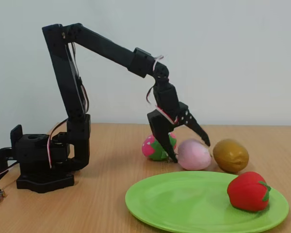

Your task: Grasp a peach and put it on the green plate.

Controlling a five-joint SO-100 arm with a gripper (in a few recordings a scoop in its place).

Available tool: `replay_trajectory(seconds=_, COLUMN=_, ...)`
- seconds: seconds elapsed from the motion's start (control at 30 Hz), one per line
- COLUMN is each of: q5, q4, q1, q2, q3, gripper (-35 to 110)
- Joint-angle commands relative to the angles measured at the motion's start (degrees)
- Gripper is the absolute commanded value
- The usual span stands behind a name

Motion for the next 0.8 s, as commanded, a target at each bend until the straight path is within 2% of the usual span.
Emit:
replay_trajectory(seconds=0.0, q5=-0.3, q4=-0.2, q1=-1.3, q2=-0.4, q3=-1.5, gripper=43)
replay_trajectory(seconds=0.37, q5=1.3, q4=-1.3, q1=-0.4, q2=-5.0, q3=-1.8, gripper=42)
replay_trajectory(seconds=0.77, q5=2.5, q4=-2.3, q1=0.1, q2=-5.6, q3=-3.3, gripper=32)
